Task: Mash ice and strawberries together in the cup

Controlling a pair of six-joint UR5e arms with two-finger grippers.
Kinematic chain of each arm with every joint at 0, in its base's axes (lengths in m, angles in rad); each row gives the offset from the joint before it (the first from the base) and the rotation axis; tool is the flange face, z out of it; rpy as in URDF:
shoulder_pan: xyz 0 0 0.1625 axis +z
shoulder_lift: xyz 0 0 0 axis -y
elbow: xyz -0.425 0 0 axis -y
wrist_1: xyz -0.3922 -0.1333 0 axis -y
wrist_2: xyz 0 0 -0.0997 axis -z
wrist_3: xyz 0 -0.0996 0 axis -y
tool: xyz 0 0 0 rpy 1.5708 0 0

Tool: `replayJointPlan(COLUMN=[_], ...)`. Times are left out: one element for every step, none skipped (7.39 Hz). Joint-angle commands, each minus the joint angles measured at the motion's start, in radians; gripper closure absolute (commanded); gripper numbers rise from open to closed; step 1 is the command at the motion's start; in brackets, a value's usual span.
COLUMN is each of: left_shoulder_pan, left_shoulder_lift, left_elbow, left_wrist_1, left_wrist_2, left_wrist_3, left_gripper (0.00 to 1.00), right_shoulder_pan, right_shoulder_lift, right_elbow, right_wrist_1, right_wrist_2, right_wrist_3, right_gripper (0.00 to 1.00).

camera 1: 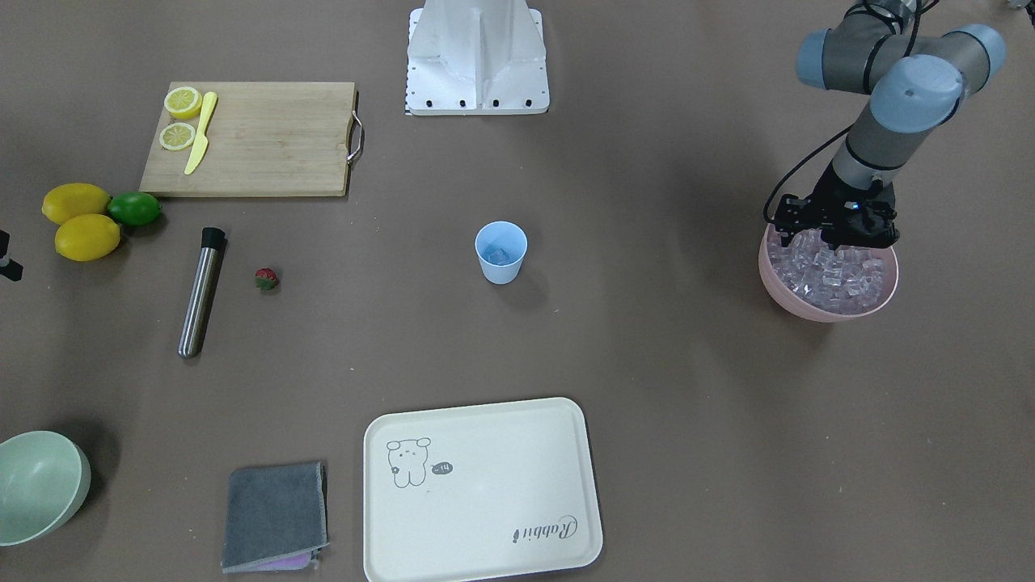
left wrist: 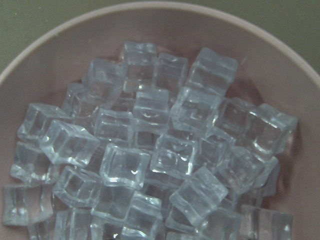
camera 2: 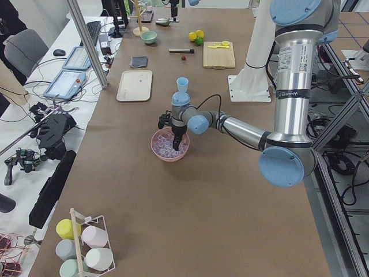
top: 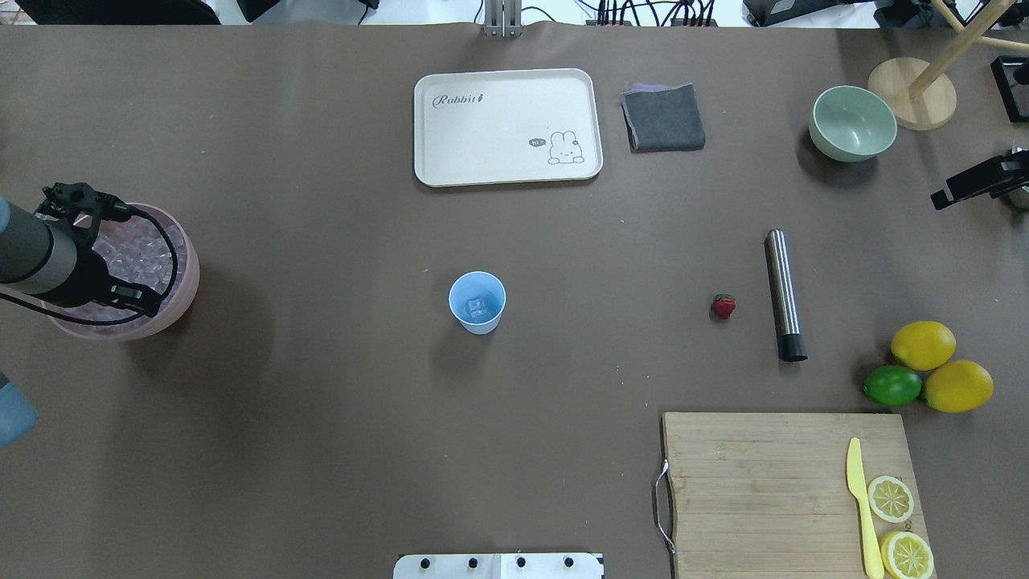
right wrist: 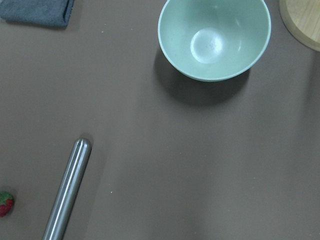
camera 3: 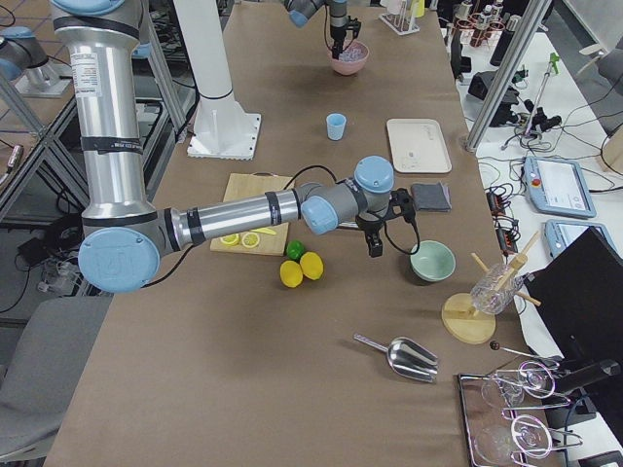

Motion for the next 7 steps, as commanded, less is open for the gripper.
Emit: replayJointPlan(left_shoulder_pan=[0.000,0.000,-0.001,-0.008,-0.008,-0.014,-0.043], left_shoulder_lift=[0.000,0.000,0.000,0.000,0.000,0.000,-0.002], left_elbow=[-0.006,-0.011,-0.008,-0.017,-0.023,-0.038,-0.044], left_wrist_1=[0.002,0.007,0.007,0.010,0.011,0.025,0.037], left_wrist_2=[-0.001,-0.004,-0.067,-0.080,-0.083,-0.097,-0.158], left_wrist_3=[0.000,0.001,0.004,0.006,0.006,0.012,0.021], left_gripper=[1.00,1.00,1.00,1.00,1.00,1.00,1.00], right_shoulder_pan=[0.000,0.000,0.000,0.000,0.000,0.000,0.000], right_shoulder_lift=[0.000,0.002,0.002,0.002,0.002,0.002,0.002], right_elbow=[0.000,0.000,0.000,0.000,0.000,0.000,0.002], right_wrist_1=[-0.001,-0.001,-0.001,-0.001,-0.002,-0.001,-0.001], right_wrist_2=[0.007,0.009,0.009,0.015,0.017,0.017,0.018], right_wrist_3=[0.000,0.000,0.000,0.000,0.000,0.000,0.000], right_gripper=[0.00,0.00,0.00,0.00,0.00,0.00,0.00])
